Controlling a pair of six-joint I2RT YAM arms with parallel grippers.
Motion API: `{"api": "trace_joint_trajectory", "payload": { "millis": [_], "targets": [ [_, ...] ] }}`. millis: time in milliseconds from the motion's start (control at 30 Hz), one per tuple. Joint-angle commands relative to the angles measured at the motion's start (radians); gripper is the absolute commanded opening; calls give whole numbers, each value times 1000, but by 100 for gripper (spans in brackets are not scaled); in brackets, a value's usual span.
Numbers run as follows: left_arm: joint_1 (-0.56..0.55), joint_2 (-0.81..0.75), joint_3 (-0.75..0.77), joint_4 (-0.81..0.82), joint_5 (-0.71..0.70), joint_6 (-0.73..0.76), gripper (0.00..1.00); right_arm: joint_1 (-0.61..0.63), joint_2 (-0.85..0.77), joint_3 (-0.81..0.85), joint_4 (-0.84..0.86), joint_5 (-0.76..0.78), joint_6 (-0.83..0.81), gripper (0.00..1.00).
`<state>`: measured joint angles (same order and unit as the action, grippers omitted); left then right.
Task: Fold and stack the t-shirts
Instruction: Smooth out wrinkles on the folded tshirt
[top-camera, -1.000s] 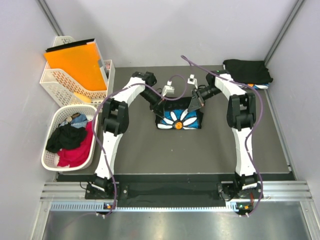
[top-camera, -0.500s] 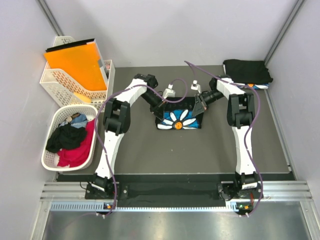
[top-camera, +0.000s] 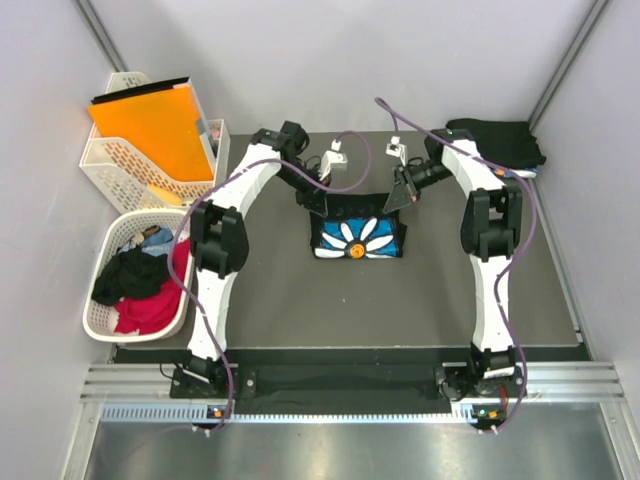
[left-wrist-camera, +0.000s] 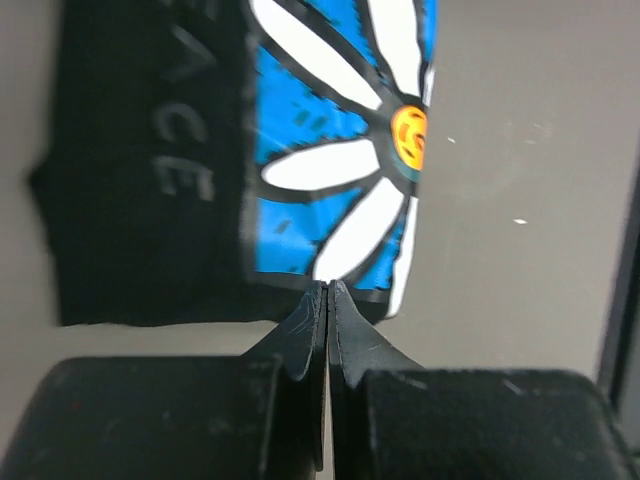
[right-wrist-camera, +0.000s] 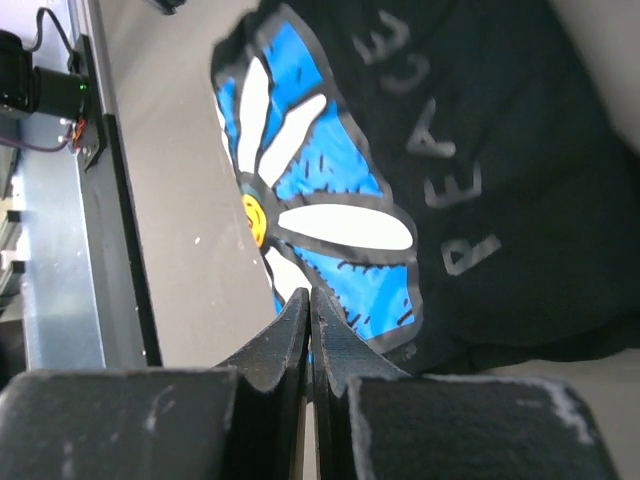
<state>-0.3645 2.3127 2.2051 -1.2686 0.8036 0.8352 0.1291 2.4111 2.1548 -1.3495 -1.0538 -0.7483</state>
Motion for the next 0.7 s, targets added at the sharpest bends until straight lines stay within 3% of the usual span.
{"api": "trace_joint_trajectory", "payload": {
  "millis": [0, 233, 433, 667],
  "targets": [
    [7, -32, -38, 173, -69, -25, 0, 12, -29, 68, -48, -19, 1, 0],
    [10, 79, 5, 264, -124, -39, 0, 12, 71, 163, 18, 8, 35, 0],
    [15, 91, 16, 388, -126, -113, 0, 12, 14, 65, 200, 11, 95, 0],
    [25, 60, -2, 508, -144, -168, 0, 10, 26, 60, 326, 8, 170, 0]
  ]
}}
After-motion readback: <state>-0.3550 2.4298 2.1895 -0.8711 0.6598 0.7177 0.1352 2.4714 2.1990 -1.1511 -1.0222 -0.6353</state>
